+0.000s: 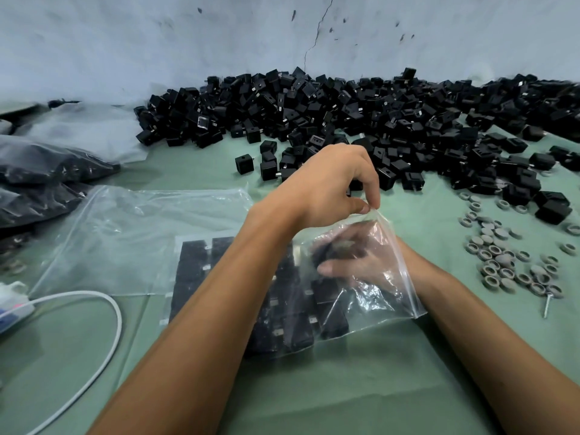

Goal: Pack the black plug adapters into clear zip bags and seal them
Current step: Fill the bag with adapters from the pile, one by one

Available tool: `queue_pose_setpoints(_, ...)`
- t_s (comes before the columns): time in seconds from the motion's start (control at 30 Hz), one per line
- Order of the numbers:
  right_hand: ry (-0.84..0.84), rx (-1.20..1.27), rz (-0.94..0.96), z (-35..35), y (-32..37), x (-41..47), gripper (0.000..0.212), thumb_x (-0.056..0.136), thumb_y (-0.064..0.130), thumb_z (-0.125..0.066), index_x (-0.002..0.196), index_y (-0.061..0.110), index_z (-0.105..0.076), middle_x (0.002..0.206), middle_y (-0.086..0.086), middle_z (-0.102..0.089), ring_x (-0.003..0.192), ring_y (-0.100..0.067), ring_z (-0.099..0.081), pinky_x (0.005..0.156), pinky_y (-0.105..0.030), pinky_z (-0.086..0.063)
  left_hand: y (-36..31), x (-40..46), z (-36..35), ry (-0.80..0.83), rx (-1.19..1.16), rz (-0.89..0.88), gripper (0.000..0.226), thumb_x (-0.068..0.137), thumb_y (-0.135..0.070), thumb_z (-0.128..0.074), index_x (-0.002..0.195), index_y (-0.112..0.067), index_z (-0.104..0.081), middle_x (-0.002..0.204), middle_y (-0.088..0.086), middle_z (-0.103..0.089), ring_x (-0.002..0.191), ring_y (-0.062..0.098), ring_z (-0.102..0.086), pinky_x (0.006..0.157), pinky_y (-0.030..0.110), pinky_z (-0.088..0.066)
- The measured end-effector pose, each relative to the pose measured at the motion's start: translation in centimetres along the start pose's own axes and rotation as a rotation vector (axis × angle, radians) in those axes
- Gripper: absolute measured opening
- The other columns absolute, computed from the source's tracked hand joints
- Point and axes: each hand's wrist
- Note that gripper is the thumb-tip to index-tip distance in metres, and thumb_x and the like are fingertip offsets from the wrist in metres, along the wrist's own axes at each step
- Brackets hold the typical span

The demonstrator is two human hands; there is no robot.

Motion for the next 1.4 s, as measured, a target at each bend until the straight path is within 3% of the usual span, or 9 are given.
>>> queue_pose_setpoints(0.1,0.0,0.055,0.011,0.1,0.1,-0.1,0.017,0.085,0.018,-0.084,0.101,0.012,-0.079,0.099,-0.005,-0.079,0.088,-0.023,-0.078,0.072,-0.034,-0.064,0.6,-0.2,0.5,-0.001,-0.005,0.075,0.013,0.086,-0.017,-0.08,0.098,-0.023,-0.079,0.107,-0.007,-0.065,0.104,0.01,-0.06,0.093,0.026,-0.046)
queue_pose_setpoints(0.33,-0.035,-0.041,-0.134,0.3,0.4,-0.6,0.024,0.089,0.026,-0.079,0.113,0.02,-0.076,0.086,0.013,-0.077,0.077,-0.001,-0.073,0.069,-0.017,-0.055,6.2,-2.9,3.1,0.06,0.2,0.511,0.021,0.095,-0.029,-0.07,0.116,-0.028,-0.072,0.123,0.001,-0.058,0.117,0.021,-0.052,0.099,0.033,-0.041)
queue_pose_setpoints(0.53,-0.001,-0.083,-0.145,0.0,0.4,-0.4,0.017,0.09,0.038,-0.076,0.102,0.025,-0.078,0.095,0.009,-0.078,0.083,-0.004,-0.074,0.07,-0.02,-0.058,8.5,-4.9,4.8,0.184,0.236,0.79,0.039,0.097,-0.038,-0.065,0.135,-0.031,-0.06,0.147,0.009,-0.046,0.136,0.032,-0.043,0.115,0.051,-0.037)
queue_pose_setpoints(0.77,0.032,-0.066,-0.146,-0.5,-0.1,-0.4,0.014,0.096,0.032,-0.071,0.101,0.022,-0.079,0.101,0.002,-0.079,0.095,-0.016,-0.077,0.082,-0.035,-0.063,8.3,-5.5,4.8,0.124,0.212,0.83,0.043,0.098,-0.034,-0.066,0.139,-0.024,-0.057,0.148,0.008,-0.051,0.129,0.029,-0.052,0.109,0.043,-0.042)
queue_pose_setpoints(1.0,-0.015,-0.061,-0.184,0.0,0.5,-1.0,0.017,0.098,0.034,-0.067,0.098,0.022,-0.079,0.097,0.006,-0.079,0.09,-0.011,-0.076,0.077,-0.029,-0.062,11.5,-2.0,4.3,0.046,0.335,0.875,0.04,0.095,-0.011,-0.06,0.134,-0.011,-0.057,0.133,0.016,-0.058,0.107,0.03,-0.057,0.083,0.035,-0.044)
queue_pose_setpoints(1.1,-0.06,0.008,-0.227,-0.2,0.5,-1.4,0.019,0.098,0.036,-0.067,0.098,0.021,-0.078,0.094,0.003,-0.078,0.087,-0.017,-0.076,0.081,-0.045,-0.064,13.2,-0.5,3.5,0.018,0.346,0.87,0.055,0.094,-0.004,-0.055,0.148,-0.011,-0.046,0.148,0.019,-0.047,0.131,0.034,-0.05,0.104,0.041,-0.045)
queue_pose_setpoints(1.17,-0.077,0.024,-0.226,-0.3,0.8,-1.4,0.018,0.098,0.036,-0.068,0.096,0.02,-0.078,0.09,-0.001,-0.077,0.083,-0.022,-0.075,0.079,-0.048,-0.064,14.0,-0.4,3.0,0.06,0.335,0.824,0.06,0.093,-0.002,-0.057,0.151,-0.014,-0.046,0.149,0.014,-0.052,0.133,0.033,-0.052,0.106,0.04,-0.045)
queue_pose_setpoints(1.3,-0.119,0.077,-0.222,1.4,1.5,-1.2,0.015,0.096,0.026,-0.071,0.096,0.012,-0.078,0.081,-0.006,-0.076,0.066,-0.024,-0.071,0.061,-0.03,-0.057,15.3,-1.1,2.4,-0.063,0.377,0.801,0.038,0.087,-0.002,-0.07,0.12,-0.02,-0.064,0.116,0.008,-0.069,0.104,0.028,-0.063,0.083,0.037,-0.052)
queue_pose_setpoints(1.4,-0.432,0.264,-0.301,2.9,0.4,-1.1,0.016,0.095,0.019,-0.072,0.086,0.007,-0.077,0.078,-0.015,-0.066,0.06,-0.025,-0.05,0.051,-0.03,-0.038,14.7,-1.6,2.1,-0.127,0.404,0.827,0.027,0.087,-0.004,-0.069,0.108,-0.021,-0.061,0.106,0.005,-0.069,0.095,0.026,-0.063,0.074,0.035,-0.05)
Point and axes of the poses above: each hand's wrist, its own x-axis towards the middle knuckle, its own z-axis out of the back of the hand, y = z × x
